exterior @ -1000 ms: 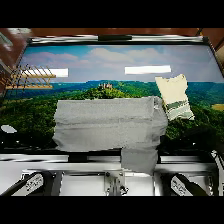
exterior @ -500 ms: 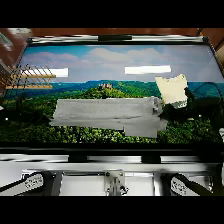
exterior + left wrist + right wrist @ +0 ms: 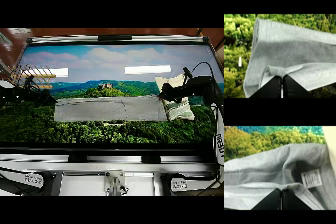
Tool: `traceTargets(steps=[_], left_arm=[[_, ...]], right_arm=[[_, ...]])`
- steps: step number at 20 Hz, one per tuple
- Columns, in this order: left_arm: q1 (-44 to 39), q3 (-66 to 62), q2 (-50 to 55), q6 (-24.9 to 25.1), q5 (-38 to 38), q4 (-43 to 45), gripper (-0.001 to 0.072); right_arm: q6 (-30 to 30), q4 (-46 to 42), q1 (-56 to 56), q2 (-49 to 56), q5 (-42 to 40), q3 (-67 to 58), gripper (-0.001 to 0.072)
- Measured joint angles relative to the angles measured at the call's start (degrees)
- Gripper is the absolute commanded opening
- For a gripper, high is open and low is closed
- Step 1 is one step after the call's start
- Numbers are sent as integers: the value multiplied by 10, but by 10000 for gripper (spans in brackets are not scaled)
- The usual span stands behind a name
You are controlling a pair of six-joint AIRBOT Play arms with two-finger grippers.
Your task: Fold the shirts.
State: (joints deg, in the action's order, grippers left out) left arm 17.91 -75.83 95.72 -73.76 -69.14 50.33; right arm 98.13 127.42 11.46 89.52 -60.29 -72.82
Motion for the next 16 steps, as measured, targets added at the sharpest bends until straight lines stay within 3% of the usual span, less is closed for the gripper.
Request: traceTargets(steps=[1, 2, 3, 4, 8, 9, 13, 16], left_arm=[[-4, -10, 15, -6, 0, -1, 316], [-7, -16, 27, -10, 0, -2, 544], [-10, -21, 37, -14, 2, -2, 645], [-12, -25, 42, -18, 1, -3, 645], [-13, -48, 48, -23, -31, -4, 644], [-11, -55, 45, -24, -45, -3, 644], [-3, -70, 16, -24, -90, 14, 644], [-1, -73, -10, -24, -116, 36, 643]], right_arm=[[-1, -2, -2, 11, 4, -5, 85], [-2, -3, -3, 21, 7, -8, 209], [-3, -5, -4, 29, 9, -10, 462], [-3, -5, -4, 34, 8, -13, 510], [21, -21, 0, 26, -45, -28, 533], [23, -41, 4, 18, -64, -30, 624], [10, -131, 25, -19, -170, -7, 625], [6, -134, 43, -50, -175, 69, 625]])
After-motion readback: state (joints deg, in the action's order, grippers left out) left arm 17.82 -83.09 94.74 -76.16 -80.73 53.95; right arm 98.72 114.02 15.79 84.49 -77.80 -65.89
